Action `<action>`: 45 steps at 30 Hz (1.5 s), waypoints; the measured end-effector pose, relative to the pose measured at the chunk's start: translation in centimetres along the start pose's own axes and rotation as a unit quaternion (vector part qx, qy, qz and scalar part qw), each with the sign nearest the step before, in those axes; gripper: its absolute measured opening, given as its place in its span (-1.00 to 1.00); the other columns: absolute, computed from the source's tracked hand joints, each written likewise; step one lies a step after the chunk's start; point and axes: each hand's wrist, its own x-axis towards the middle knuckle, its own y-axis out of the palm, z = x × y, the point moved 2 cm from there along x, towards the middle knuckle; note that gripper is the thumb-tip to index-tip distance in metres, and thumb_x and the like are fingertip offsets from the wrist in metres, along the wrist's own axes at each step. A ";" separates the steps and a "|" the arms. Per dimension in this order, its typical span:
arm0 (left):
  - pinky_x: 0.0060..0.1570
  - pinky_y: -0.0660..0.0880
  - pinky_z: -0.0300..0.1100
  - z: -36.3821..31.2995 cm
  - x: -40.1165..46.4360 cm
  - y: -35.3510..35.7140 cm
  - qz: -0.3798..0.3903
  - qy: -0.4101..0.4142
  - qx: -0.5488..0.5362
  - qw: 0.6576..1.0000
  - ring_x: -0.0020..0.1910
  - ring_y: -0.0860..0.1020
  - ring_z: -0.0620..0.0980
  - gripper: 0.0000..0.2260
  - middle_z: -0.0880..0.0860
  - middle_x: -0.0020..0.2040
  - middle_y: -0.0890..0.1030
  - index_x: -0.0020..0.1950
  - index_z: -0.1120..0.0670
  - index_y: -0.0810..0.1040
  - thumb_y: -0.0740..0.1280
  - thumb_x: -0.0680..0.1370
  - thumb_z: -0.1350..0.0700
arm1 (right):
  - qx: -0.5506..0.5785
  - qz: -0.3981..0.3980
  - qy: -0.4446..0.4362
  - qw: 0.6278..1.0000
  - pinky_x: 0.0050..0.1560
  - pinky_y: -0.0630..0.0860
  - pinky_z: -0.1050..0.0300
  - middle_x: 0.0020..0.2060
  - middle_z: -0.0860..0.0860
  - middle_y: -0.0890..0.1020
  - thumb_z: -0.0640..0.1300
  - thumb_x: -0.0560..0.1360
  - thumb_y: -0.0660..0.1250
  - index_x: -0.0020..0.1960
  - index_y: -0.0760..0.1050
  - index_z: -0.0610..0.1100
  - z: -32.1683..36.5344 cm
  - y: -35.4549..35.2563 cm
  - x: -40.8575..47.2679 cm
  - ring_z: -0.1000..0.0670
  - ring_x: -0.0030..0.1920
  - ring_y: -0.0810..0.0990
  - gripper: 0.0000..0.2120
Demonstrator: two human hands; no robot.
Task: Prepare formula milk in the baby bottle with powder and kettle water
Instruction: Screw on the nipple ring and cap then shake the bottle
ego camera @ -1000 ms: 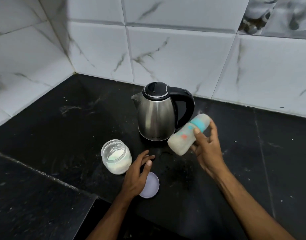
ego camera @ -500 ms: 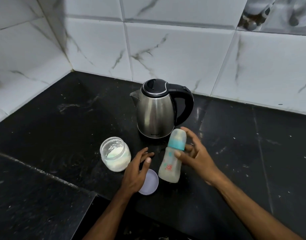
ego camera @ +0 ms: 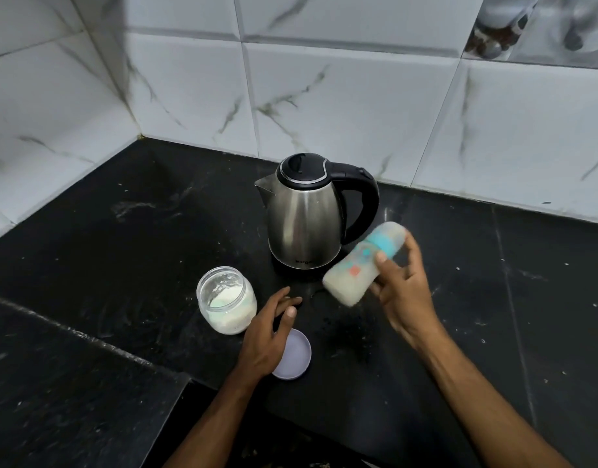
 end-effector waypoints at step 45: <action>0.34 0.41 -0.08 0.0 0.1 0.0 -0.002 0.000 0.001 1.000 0.31 0.50 -0.20 -0.41 -0.18 0.21 0.62 0.44 0.09 0.36 0.14 0.55 -0.27 | 0.010 0.015 0.018 1.000 -0.10 0.65 0.00 0.06 -0.08 0.69 -0.02 0.28 0.59 0.46 0.26 0.04 0.0 -0.2 0.7 -0.11 0.06 0.69 -0.16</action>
